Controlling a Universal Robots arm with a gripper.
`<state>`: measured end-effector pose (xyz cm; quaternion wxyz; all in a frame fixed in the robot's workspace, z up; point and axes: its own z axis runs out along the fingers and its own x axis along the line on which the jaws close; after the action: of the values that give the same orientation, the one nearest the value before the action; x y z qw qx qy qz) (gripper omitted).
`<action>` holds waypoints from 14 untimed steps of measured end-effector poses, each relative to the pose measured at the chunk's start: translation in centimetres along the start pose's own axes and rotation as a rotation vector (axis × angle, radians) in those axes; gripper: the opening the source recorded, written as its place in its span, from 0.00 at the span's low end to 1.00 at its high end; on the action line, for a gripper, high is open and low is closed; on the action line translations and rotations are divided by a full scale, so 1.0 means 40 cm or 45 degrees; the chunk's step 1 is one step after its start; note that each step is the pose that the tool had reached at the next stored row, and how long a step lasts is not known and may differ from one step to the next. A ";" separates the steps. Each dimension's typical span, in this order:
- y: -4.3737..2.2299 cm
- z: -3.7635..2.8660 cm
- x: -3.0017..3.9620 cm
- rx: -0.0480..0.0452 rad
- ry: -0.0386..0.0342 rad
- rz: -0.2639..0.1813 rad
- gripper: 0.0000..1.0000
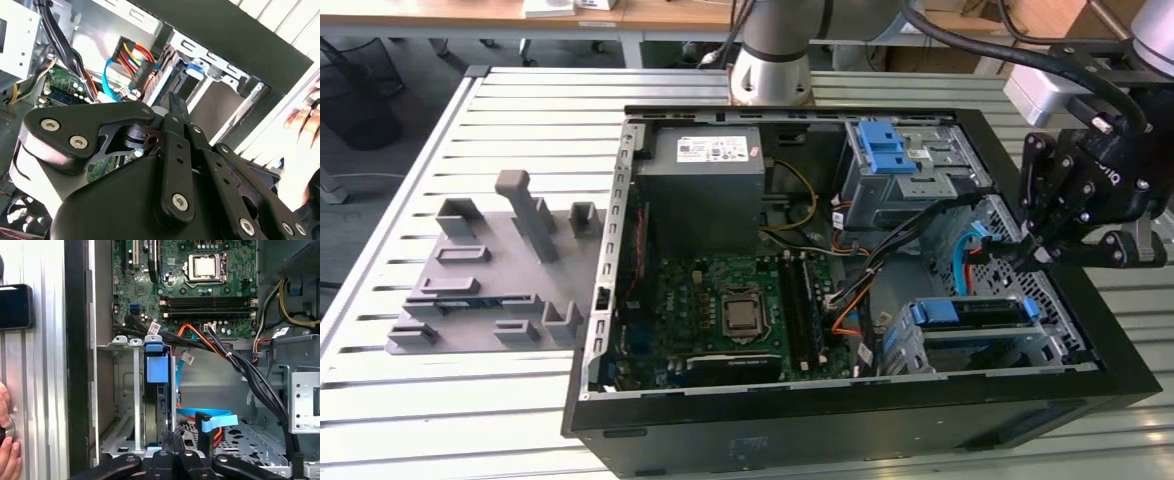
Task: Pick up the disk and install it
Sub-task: 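Insert the first disk wire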
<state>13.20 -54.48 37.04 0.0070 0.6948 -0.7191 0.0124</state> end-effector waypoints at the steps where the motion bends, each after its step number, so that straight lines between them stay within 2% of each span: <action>1: -0.001 0.000 -0.006 0.000 0.0003 0.001 0.11; 7: -0.008 0.001 -0.038 0.000 0.0073 0.004 0.11; 9: -0.008 0.001 -0.039 0.000 0.0115 0.004 0.11; 14: -0.008 0.001 -0.040 0.000 0.0128 0.004 0.11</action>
<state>13.57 -52.90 36.96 0.0105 0.6935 -0.7202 0.0160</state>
